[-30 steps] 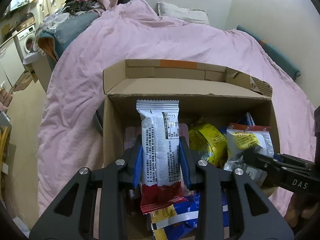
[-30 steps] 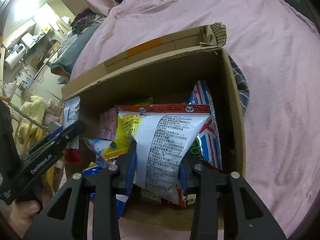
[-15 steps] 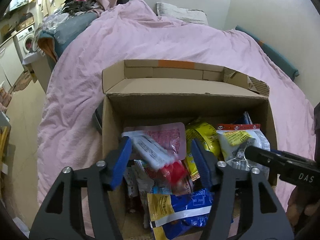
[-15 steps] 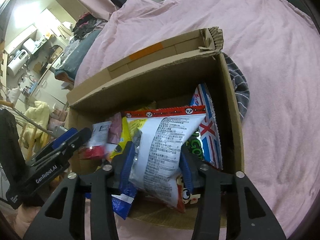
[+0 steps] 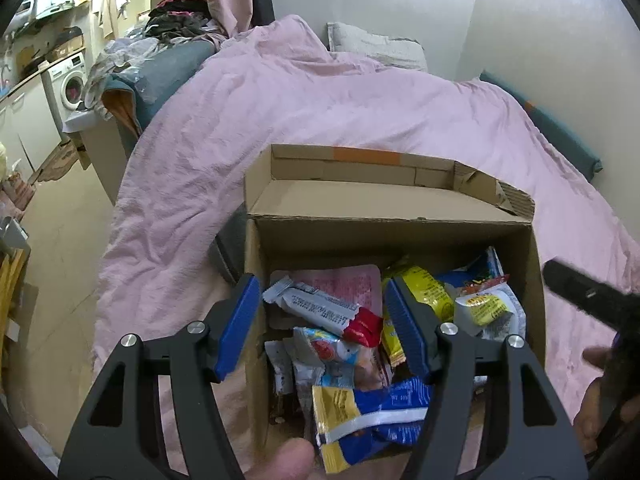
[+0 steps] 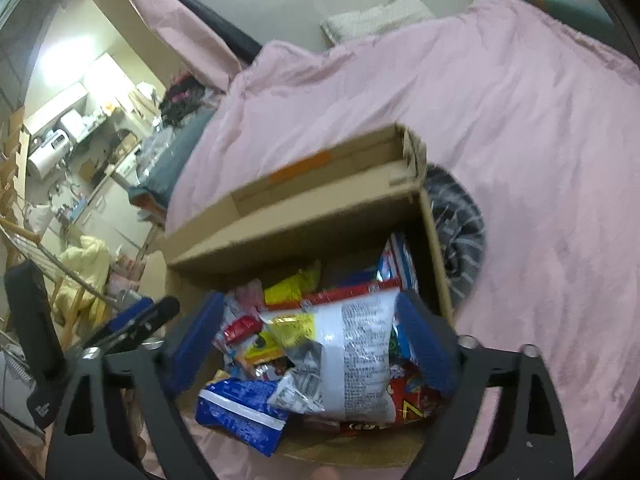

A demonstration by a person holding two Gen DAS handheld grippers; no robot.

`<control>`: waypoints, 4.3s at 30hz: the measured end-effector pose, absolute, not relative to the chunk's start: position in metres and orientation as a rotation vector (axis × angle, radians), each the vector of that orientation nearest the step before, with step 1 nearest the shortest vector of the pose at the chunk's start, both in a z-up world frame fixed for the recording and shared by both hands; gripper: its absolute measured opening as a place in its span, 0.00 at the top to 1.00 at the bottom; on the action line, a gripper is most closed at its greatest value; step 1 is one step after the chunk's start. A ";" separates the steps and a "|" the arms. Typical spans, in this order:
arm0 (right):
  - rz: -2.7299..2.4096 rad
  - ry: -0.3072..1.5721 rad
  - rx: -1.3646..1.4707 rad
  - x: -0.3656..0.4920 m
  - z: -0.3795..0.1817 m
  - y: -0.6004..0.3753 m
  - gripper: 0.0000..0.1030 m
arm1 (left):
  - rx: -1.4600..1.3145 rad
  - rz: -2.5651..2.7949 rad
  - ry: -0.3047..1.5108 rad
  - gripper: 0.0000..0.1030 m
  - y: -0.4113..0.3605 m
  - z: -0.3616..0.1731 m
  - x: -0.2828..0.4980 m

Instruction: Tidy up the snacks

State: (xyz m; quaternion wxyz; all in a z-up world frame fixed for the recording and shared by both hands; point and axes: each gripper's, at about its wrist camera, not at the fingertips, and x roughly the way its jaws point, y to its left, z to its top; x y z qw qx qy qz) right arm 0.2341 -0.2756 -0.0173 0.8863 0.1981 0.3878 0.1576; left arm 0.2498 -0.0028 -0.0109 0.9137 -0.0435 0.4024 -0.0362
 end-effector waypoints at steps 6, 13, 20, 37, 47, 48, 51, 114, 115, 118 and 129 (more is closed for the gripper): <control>0.321 0.774 0.425 0.209 -0.004 -0.281 0.01 | -0.105 -0.056 0.784 0.06 0.013 0.006 0.227; 0.292 0.688 0.346 0.173 0.018 -0.268 0.00 | -0.092 -0.044 0.732 0.00 0.027 0.018 0.188; 0.247 0.636 0.245 0.130 0.029 -0.252 0.00 | -0.081 -0.013 0.713 0.00 0.038 0.028 0.145; 0.216 0.682 0.259 0.059 0.015 -0.252 0.00 | -0.053 -0.004 0.699 0.00 0.041 0.027 0.056; 0.150 0.658 0.041 0.050 -0.001 -0.216 0.00 | -0.053 -0.005 0.743 0.00 0.032 0.003 0.065; 0.150 0.660 0.043 0.051 -0.002 -0.216 0.00 | -0.059 -0.004 0.750 0.00 0.033 0.001 0.065; 0.144 0.666 0.042 0.052 -0.004 -0.215 0.00 | -0.080 0.002 0.761 0.00 0.034 -0.002 0.064; 0.122 0.651 0.002 0.046 -0.005 -0.211 0.00 | -0.115 0.007 0.775 0.00 0.041 -0.008 0.064; 0.122 0.651 0.001 0.046 -0.005 -0.211 0.00 | -0.115 0.006 0.776 0.00 0.041 -0.008 0.064; 0.122 0.649 -0.001 0.046 -0.005 -0.211 0.00 | -0.115 0.006 0.775 0.00 0.041 -0.008 0.064; 0.119 0.647 0.008 0.044 -0.004 -0.212 0.00 | -0.117 0.003 0.773 0.00 0.040 -0.008 0.064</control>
